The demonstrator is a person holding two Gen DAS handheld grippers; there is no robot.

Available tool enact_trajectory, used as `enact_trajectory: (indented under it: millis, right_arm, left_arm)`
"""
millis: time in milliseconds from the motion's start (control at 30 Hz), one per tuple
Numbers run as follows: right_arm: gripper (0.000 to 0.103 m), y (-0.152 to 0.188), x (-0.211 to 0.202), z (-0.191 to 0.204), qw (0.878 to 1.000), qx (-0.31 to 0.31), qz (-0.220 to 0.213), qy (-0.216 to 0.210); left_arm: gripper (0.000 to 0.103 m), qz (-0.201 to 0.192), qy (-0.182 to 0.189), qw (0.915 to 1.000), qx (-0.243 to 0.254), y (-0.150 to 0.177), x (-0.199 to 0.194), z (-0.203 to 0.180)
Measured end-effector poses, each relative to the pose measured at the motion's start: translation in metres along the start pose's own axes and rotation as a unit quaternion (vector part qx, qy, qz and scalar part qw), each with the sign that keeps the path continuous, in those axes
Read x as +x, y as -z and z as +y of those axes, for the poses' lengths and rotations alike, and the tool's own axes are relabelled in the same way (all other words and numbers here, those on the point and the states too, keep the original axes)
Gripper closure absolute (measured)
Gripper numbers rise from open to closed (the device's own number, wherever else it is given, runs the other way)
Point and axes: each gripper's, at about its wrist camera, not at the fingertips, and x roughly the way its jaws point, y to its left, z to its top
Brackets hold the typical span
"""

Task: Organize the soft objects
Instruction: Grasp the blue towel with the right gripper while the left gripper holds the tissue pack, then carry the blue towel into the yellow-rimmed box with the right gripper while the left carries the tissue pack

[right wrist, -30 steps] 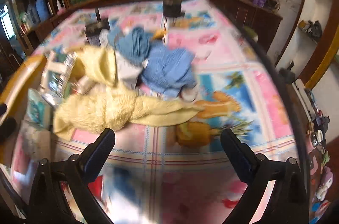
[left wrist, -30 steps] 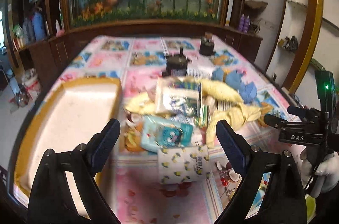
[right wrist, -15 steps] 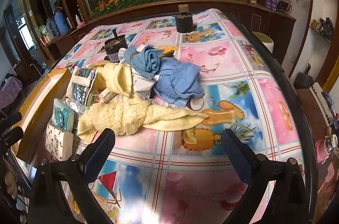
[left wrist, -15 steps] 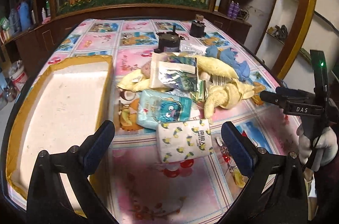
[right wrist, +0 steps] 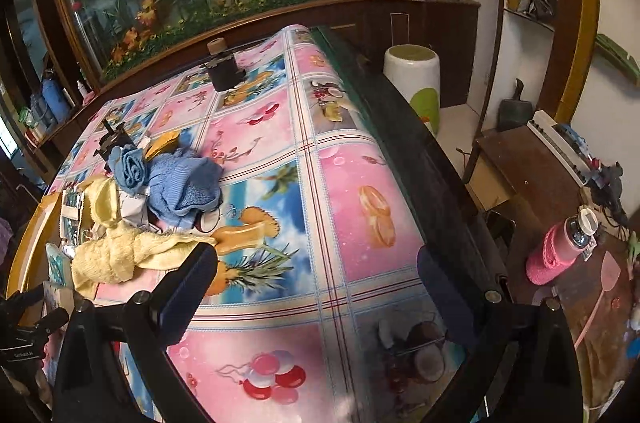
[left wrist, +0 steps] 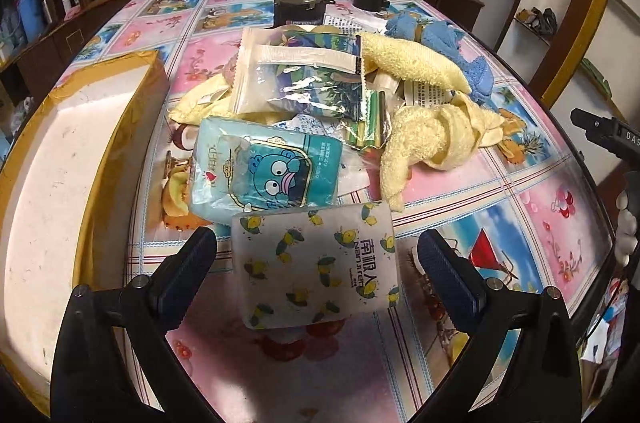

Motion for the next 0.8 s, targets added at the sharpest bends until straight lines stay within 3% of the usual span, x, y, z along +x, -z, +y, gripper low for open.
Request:
enact_trajectory:
  millis: [167, 300, 567, 733, 800]
  right_arm:
    - [0.003, -0.010, 0.012, 0.030, 0.999, -0.024, 0.012, -0.042]
    - [0.003, -0.027, 0.029, 0.078, 0.993, -0.066, 0.021, -0.091]
    - [0.003, -0.060, 0.073, 0.156, 0.980, -0.170, 0.021, -0.099]
    - [0.011, -0.069, 0.072, 0.187, 0.969, -0.219, 0.002, -0.111]
    - [0.020, -0.068, 0.074, 0.199, 0.962, -0.250, 0.006, -0.112]
  left_arm:
    - [0.002, 0.031, 0.001, 0.9982, -0.051, -0.003, 0.013, 0.018]
    - [0.002, 0.032, -0.006, 0.9985, -0.044, -0.002, 0.015, 0.015]
    - [0.002, 0.032, -0.012, 0.9983, -0.048, -0.005, 0.016, 0.015]
    - [0.002, 0.030, -0.010, 0.9983, -0.048, -0.007, 0.016, 0.015]
    - [0.005, 0.027, -0.013, 0.9982, -0.052, -0.007, 0.015, 0.016]
